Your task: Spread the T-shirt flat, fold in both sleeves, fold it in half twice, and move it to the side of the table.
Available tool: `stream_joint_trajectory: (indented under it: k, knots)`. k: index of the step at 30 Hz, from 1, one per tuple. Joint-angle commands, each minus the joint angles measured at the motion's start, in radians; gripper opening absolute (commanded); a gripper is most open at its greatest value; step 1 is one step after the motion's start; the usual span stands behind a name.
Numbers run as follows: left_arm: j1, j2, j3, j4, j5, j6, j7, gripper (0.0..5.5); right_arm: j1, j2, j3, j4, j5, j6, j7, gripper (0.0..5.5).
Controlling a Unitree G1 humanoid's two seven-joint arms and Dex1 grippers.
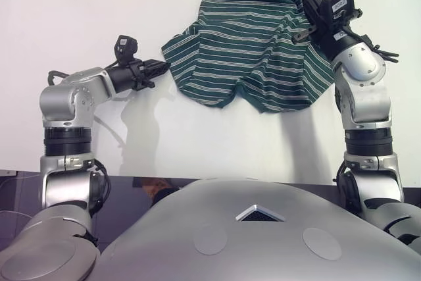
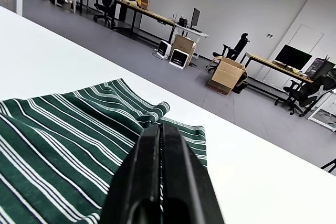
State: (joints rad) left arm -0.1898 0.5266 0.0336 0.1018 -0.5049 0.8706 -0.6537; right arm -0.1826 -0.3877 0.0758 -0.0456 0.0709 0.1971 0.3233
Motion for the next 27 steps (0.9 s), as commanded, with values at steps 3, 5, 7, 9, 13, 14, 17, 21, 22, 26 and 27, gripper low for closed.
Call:
stream_joint_trajectory:
  k: [3,5,7,9,13,14,17,21,22,26,27]
  knots:
    - [-0.038,-0.056,-0.057,0.126,0.079,-0.045,0.047,1.42,-0.017,0.009,0.022,0.034,-0.046,0.003,0.019,0.0]
    - [-0.044,-0.067,-0.056,0.138,0.08,-0.059,0.039,1.13,-0.02,0.012,0.022,0.044,-0.053,-0.004,0.021,0.0]
    - [-0.051,-0.079,-0.051,0.152,0.081,-0.081,0.037,0.78,-0.023,0.014,0.021,0.055,-0.058,-0.011,0.021,0.0]
    - [-0.059,-0.088,-0.041,0.163,0.077,-0.108,0.031,0.36,-0.025,0.016,0.019,0.063,-0.062,-0.015,0.02,0.0]
    - [-0.046,-0.09,0.017,0.178,0.056,-0.171,0.017,0.05,-0.025,0.016,0.012,0.072,-0.074,-0.02,0.021,0.0]
    - [-0.029,-0.077,0.031,0.175,0.055,-0.177,0.011,0.05,-0.022,0.012,0.011,0.072,-0.078,-0.018,0.025,0.0]
    - [0.078,-0.008,0.077,0.088,0.042,-0.146,-0.018,0.05,0.007,-0.028,0.008,0.054,-0.089,-0.002,0.056,0.0]
    - [0.149,0.044,0.138,0.028,0.03,-0.125,-0.024,0.05,0.056,-0.071,0.005,0.037,-0.087,0.019,0.104,0.0]
    - [0.149,0.047,0.145,0.022,0.028,-0.122,-0.022,0.05,0.062,-0.077,0.013,0.03,-0.087,0.023,0.119,0.0]
    - [0.138,0.043,0.135,-0.091,0.029,-0.185,-0.039,0.05,0.077,-0.097,0.028,0.024,-0.093,0.062,0.155,0.0]
    - [0.128,0.043,0.111,-0.143,0.034,-0.204,-0.053,0.05,0.076,-0.1,0.026,0.03,-0.097,0.072,0.155,0.0]
